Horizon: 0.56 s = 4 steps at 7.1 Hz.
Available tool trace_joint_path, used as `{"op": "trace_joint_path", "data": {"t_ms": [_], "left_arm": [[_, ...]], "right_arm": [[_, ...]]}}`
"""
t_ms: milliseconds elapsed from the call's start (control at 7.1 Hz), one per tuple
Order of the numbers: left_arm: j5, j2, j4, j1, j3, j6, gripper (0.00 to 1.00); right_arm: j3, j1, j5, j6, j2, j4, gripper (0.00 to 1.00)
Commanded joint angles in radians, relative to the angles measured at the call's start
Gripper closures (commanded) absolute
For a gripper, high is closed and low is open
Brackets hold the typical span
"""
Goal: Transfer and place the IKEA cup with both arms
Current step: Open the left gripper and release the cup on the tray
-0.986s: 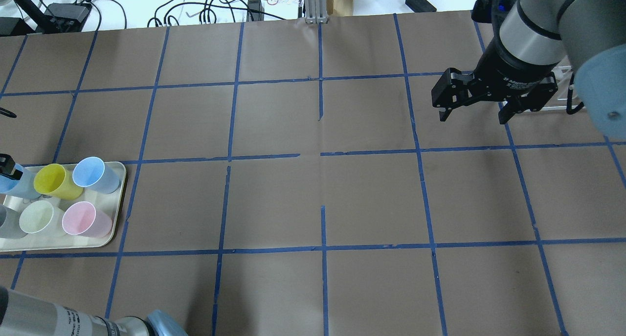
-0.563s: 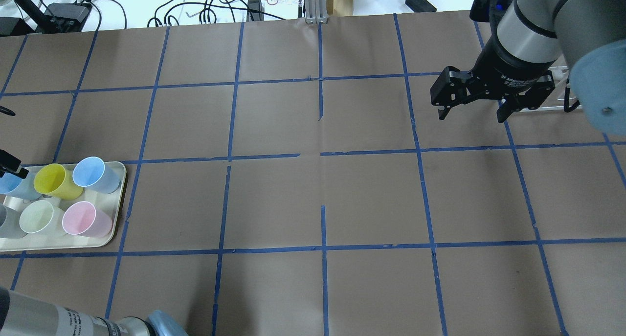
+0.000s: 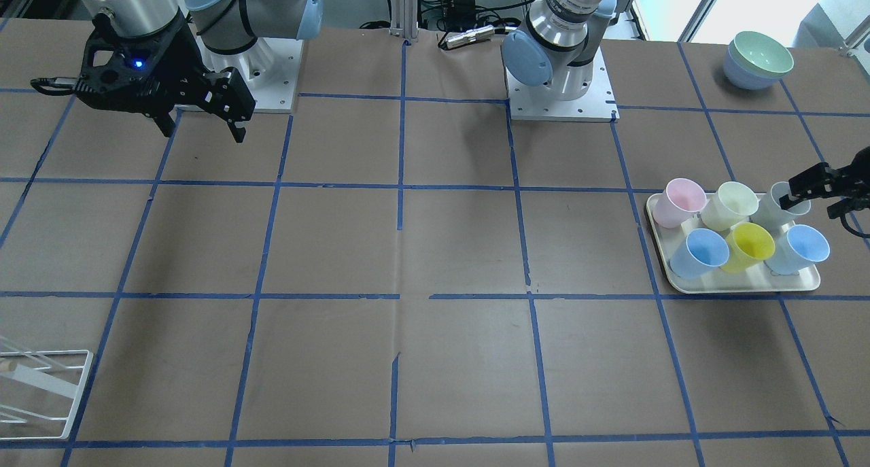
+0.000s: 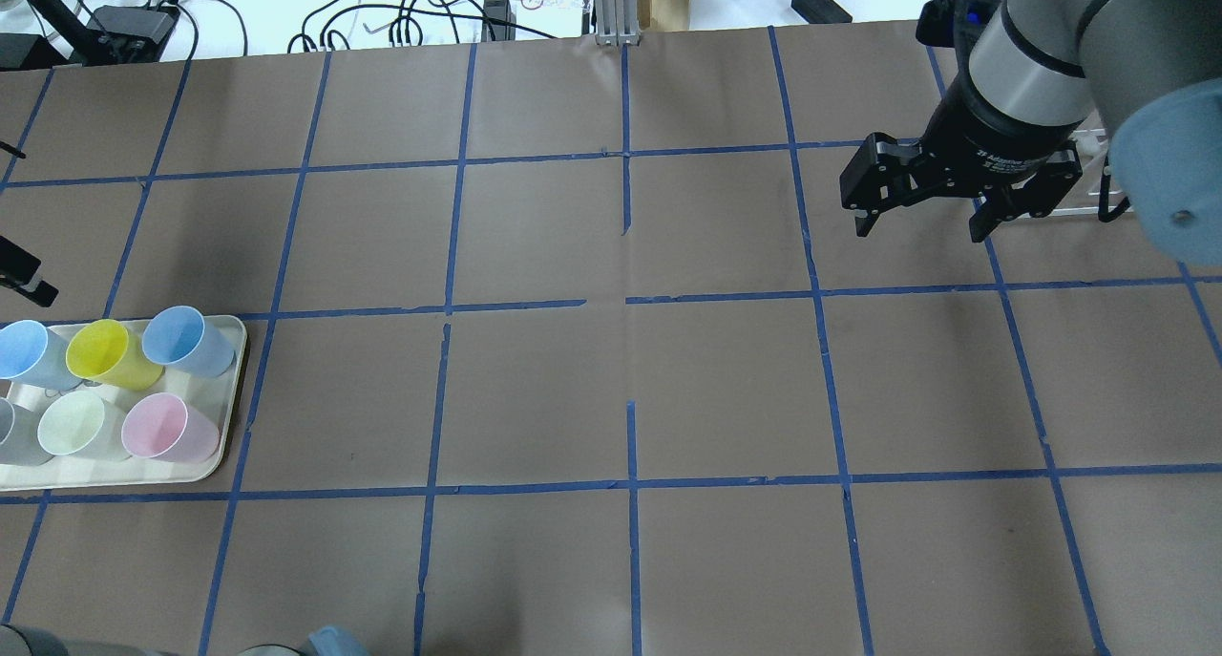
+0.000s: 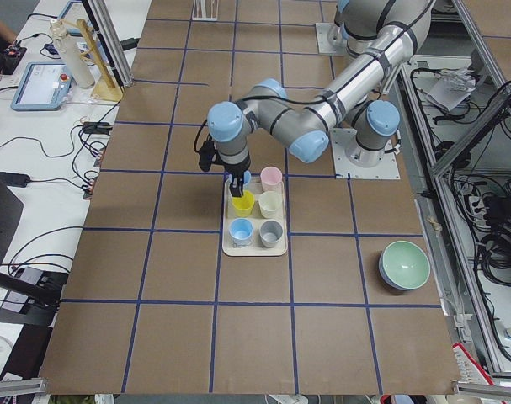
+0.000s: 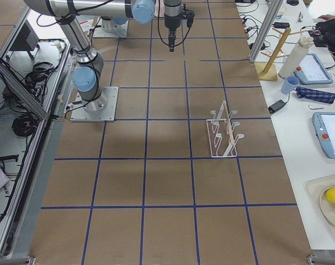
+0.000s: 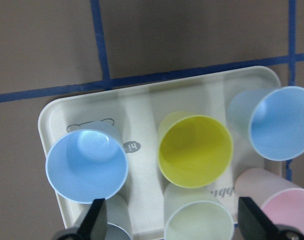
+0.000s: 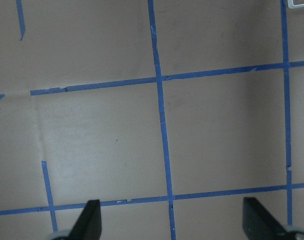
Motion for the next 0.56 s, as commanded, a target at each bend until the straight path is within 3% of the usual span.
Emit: {"op": "trace_joint_path", "data": {"t_ms": [0, 423], "left_arm": [[0.003, 0.099, -0.124, -0.183, 0.011, -0.271, 0.09], [-0.015, 0.173, -0.137, -0.436, 0.014, -0.629, 0.09]], "right_arm": [[-0.001, -0.001, -0.001, -0.006, 0.0, 0.0, 0.0], [0.001, -0.004, -0.011, -0.012, 0.0, 0.003, 0.0]]}}
